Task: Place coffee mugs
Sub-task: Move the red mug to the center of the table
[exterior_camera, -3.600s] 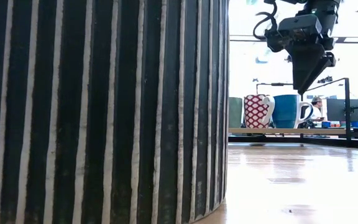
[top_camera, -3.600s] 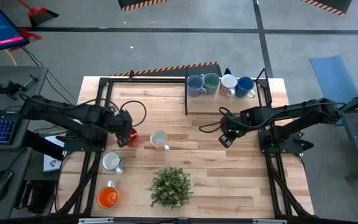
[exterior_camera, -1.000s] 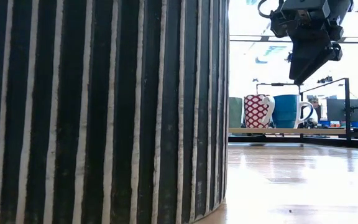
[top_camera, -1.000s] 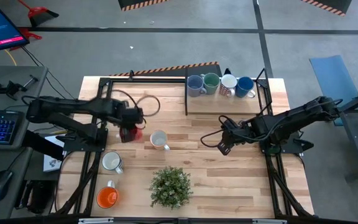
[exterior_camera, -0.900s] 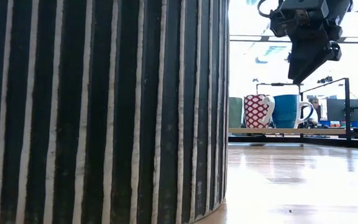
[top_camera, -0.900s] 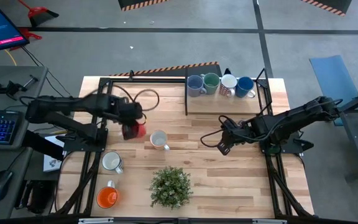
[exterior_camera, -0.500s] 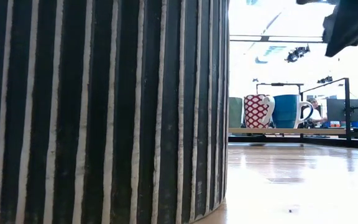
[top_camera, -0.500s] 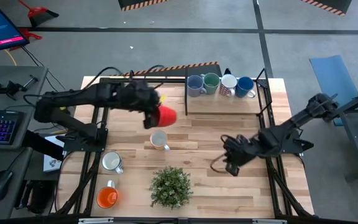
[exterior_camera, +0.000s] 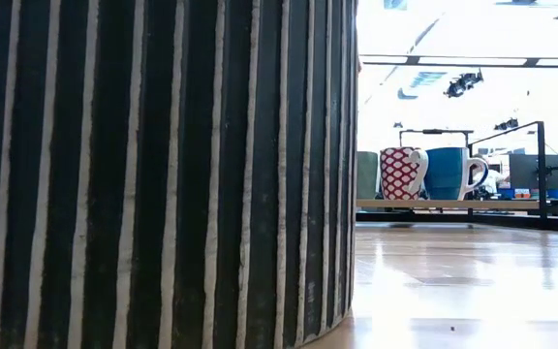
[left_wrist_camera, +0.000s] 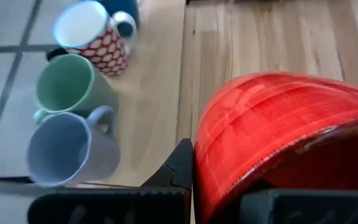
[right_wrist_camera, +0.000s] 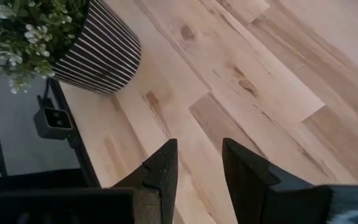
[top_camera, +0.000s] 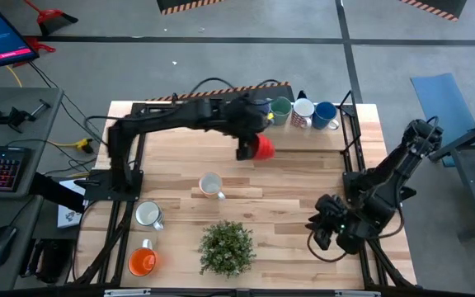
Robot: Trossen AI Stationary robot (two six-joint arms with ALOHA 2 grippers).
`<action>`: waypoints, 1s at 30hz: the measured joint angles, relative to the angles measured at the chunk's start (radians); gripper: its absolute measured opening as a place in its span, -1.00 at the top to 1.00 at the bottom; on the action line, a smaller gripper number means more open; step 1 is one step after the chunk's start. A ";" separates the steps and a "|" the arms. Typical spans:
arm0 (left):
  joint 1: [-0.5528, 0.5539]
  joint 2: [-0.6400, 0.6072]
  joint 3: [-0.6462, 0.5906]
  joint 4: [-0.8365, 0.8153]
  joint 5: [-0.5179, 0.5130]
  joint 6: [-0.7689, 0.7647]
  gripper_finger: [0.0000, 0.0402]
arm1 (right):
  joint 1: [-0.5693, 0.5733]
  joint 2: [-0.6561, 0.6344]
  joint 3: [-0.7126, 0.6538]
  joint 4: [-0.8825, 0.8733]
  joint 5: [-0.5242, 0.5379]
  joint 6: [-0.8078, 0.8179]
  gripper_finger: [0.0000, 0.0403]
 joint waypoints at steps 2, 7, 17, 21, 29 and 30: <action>0.001 0.068 0.070 -0.034 0.002 0.004 0.98 | 0.014 0.000 0.000 -0.005 0.010 0.019 0.47; -0.012 0.209 0.184 -0.094 0.025 0.006 0.98 | 0.039 0.000 0.000 -0.012 0.024 0.023 0.47; -0.070 0.364 0.198 -0.140 0.020 0.019 0.98 | 0.043 0.000 0.000 -0.048 0.023 0.072 0.47; -0.093 0.403 0.198 -0.142 0.020 0.026 0.98 | 0.043 0.001 0.000 -0.054 0.022 0.083 0.47; -0.115 0.443 0.199 -0.138 0.017 0.056 0.98 | 0.042 0.001 0.000 -0.059 0.022 0.083 0.47; -0.115 0.445 0.199 -0.140 0.017 0.056 0.98 | 0.042 0.001 0.000 -0.058 0.022 0.083 0.47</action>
